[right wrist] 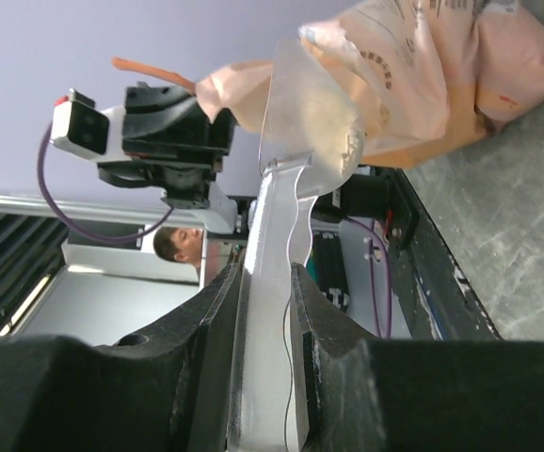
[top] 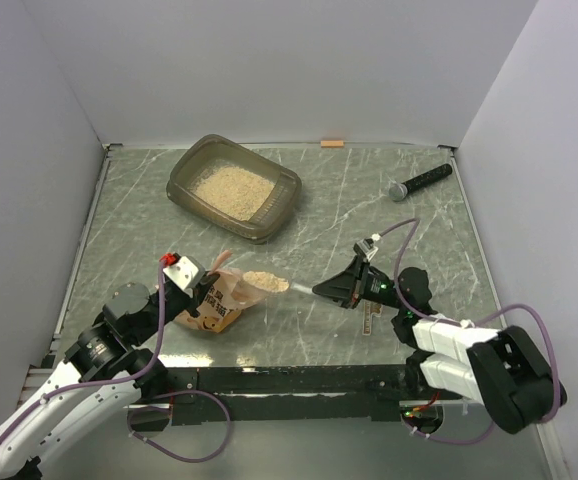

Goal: Fill the litter box with clean litter

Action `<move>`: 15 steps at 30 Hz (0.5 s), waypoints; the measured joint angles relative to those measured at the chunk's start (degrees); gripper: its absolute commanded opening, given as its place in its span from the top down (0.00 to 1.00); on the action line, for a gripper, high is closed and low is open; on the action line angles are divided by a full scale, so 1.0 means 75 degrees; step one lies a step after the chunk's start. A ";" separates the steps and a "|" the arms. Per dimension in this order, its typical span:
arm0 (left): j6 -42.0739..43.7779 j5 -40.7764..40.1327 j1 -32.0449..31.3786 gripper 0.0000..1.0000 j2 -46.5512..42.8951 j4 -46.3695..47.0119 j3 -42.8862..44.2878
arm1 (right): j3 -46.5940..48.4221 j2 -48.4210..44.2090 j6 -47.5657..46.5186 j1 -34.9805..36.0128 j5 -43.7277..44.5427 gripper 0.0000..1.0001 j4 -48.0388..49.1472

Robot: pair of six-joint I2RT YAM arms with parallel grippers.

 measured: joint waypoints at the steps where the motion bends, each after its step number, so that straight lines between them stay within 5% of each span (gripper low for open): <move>1: 0.0000 0.0000 0.0000 0.99 0.0000 0.0000 0.0000 | 0.0023 -0.0163 0.0006 -0.0035 0.0047 1.00 -0.0157; 15: 0.0000 -0.0003 0.0000 0.99 -0.0052 -0.0015 0.0000 | 0.1798 -0.0597 -0.0134 -0.0192 0.1247 1.00 -0.2183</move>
